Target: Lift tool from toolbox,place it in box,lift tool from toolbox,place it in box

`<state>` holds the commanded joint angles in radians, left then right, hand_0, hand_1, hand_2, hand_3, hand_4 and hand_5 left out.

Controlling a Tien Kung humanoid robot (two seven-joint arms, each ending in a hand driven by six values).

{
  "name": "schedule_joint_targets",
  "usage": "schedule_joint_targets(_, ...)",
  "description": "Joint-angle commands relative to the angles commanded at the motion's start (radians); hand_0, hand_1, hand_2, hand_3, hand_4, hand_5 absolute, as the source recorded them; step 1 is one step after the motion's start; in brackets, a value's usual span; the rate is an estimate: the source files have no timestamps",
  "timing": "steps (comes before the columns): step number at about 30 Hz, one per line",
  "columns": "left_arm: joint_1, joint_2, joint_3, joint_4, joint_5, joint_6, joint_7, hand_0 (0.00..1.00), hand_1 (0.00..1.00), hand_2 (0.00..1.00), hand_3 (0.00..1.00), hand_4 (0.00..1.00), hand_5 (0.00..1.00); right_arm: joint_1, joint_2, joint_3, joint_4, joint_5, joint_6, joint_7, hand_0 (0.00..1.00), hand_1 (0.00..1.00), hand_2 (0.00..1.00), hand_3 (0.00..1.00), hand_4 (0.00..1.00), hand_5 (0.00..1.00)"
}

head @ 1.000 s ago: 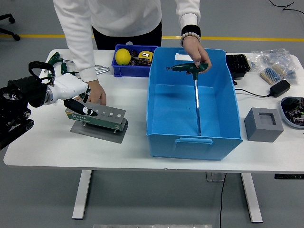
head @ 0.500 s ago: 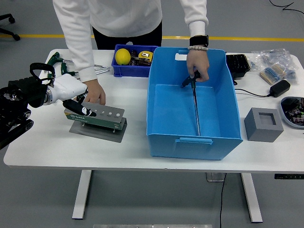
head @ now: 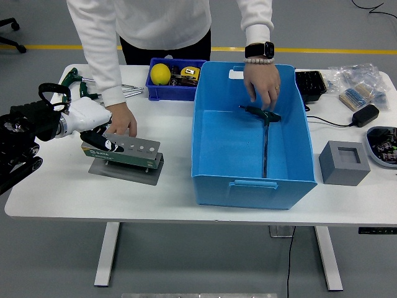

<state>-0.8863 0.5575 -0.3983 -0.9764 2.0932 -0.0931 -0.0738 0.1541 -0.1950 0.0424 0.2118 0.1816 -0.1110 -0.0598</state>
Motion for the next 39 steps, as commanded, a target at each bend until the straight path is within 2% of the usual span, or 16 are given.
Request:
schedule_joint_targets(1, -0.001, 0.0, 0.0, 0.0, -0.002, 0.004, -0.004, 0.648, 0.327, 0.28, 0.244, 0.935, 0.998, 0.0, 0.0, 0.0, 0.0, 0.0, 0.0, 0.0, 0.768, 0.754, 0.795, 0.653, 0.878, 0.764)
schedule_joint_targets(2, -0.002, 0.0, 0.0, 0.0, -0.002, 0.007, -0.006, 0.603, 0.251, 0.213, 0.162, 0.934, 0.998, 0.0, 0.0, 0.0, 0.0, -0.001, 0.0, 0.0, 0.767, 0.752, 0.794, 0.652, 0.878, 0.764)
schedule_joint_targets(7, -0.004, 0.0, -0.001, 0.0, -0.004, 0.028, -0.023, 0.603, 0.251, 0.213, 0.162, 0.934, 0.998, 0.0, -0.001, 0.0, 0.0, -0.001, 0.0, 0.0, 0.767, 0.752, 0.794, 0.652, 0.878, 0.764)
schedule_joint_targets(8, -0.004, 0.0, -0.001, 0.002, -0.004, 0.032, -0.027, 0.517, 0.175, 0.161, 0.12, 0.929, 0.996, 0.0, 0.0, 0.0, 0.0, 0.0, 0.0, 0.0, 0.767, 0.753, 0.794, 0.651, 0.878, 0.764)
schedule_joint_targets(13, -0.005, -0.001, -0.002, 0.01, -0.002, 0.057, -0.05, 0.517, 0.175, 0.161, 0.12, 0.929, 0.996, 0.0, 0.0, 0.001, 0.0, 0.0, 0.0, 0.0, 0.767, 0.753, 0.794, 0.651, 0.878, 0.764)
schedule_joint_targets(14, -0.005, -0.001, -0.002, 0.012, -0.001, 0.064, -0.055, 0.418, 0.115, 0.113, 0.074, 0.912, 0.837, 0.0, 0.0, 0.001, 0.0, 0.0, 0.0, -0.001, 0.767, 0.753, 0.793, 0.652, 0.878, 0.764)
schedule_joint_targets(19, -0.004, 0.0, -0.009, 0.017, 0.0, 0.113, -0.082, 0.418, 0.115, 0.113, 0.074, 0.912, 0.837, 0.0, -0.001, 0.002, 0.0, -0.001, -0.001, 0.0, 0.767, 0.753, 0.793, 0.652, 0.878, 0.764)
schedule_joint_targets(20, -0.003, 0.0, -0.012, 0.018, -0.001, 0.124, -0.088, 0.378, 0.079, 0.086, 0.054, 0.915, 0.675, 0.0, -0.001, 0.003, 0.0, -0.001, -0.001, 0.0, 0.767, 0.753, 0.793, 0.651, 0.878, 0.764)
schedule_joint_targets(25, 0.001, -0.001, -0.029, 0.02, 0.003, 0.198, -0.118, 0.378, 0.079, 0.086, 0.054, 0.915, 0.675, 0.0, -0.001, 0.003, 0.0, -0.002, -0.001, 0.0, 0.767, 0.753, 0.793, 0.651, 0.878, 0.764)
schedule_joint_targets(26, 0.002, -0.001, -0.034, 0.021, 0.006, 0.212, -0.124, 0.317, 0.023, 0.059, 0.045, 0.875, 0.355, 0.0, -0.001, 0.002, 0.0, -0.001, -0.001, 0.0, 0.768, 0.753, 0.793, 0.65, 0.878, 0.764)
schedule_joint_targets(31, 0.01, -0.002, -0.077, 0.021, -0.004, 0.262, -0.153, 0.317, 0.023, 0.059, 0.045, 0.875, 0.355, -0.001, -0.001, 0.001, 0.0, 0.0, -0.001, 0.0, 0.768, 0.753, 0.793, 0.65, 0.878, 0.764)
schedule_joint_targets(32, 0.012, -0.002, -0.09, 0.019, -0.004, 0.267, -0.158, 0.288, 0.002, 0.048, 0.046, 0.799, 0.269, -0.001, 0.0, 0.001, 0.0, 0.0, -0.001, 0.0, 0.767, 0.753, 0.793, 0.65, 0.878, 0.765)
schedule_joint_targets(34, 0.016, -0.002, -0.116, 0.009, 0.007, 0.278, -0.165, 0.288, 0.002, 0.048, 0.046, 0.799, 0.269, -0.002, 0.0, 0.0, 0.0, 0.001, -0.001, 0.0, 0.767, 0.753, 0.793, 0.65, 0.878, 0.765)
schedule_joint_targets(37, 0.018, 0.001, -0.149, -0.026, 0.017, 0.286, -0.171, 0.288, 0.002, 0.048, 0.046, 0.799, 0.269, -0.004, 0.002, -0.001, -0.001, 0.004, -0.001, 0.0, 0.767, 0.753, 0.793, 0.65, 0.878, 0.765)
schedule_joint_targets(38, 0.018, 0.002, -0.157, -0.037, 0.02, 0.288, -0.171, 0.229, 0.002, 0.033, 0.045, 0.756, 0.231, -0.004, 0.002, -0.001, -0.001, 0.004, -0.002, 0.0, 0.767, 0.752, 0.793, 0.65, 0.877, 0.766)
schedule_joint_targets(39, 0.018, 0.004, -0.167, -0.054, 0.021, 0.29, -0.171, 0.229, 0.002, 0.033, 0.045, 0.756, 0.231, -0.004, 0.002, -0.002, -0.001, 0.004, -0.002, 0.0, 0.767, 0.752, 0.793, 0.65, 0.877, 0.766)
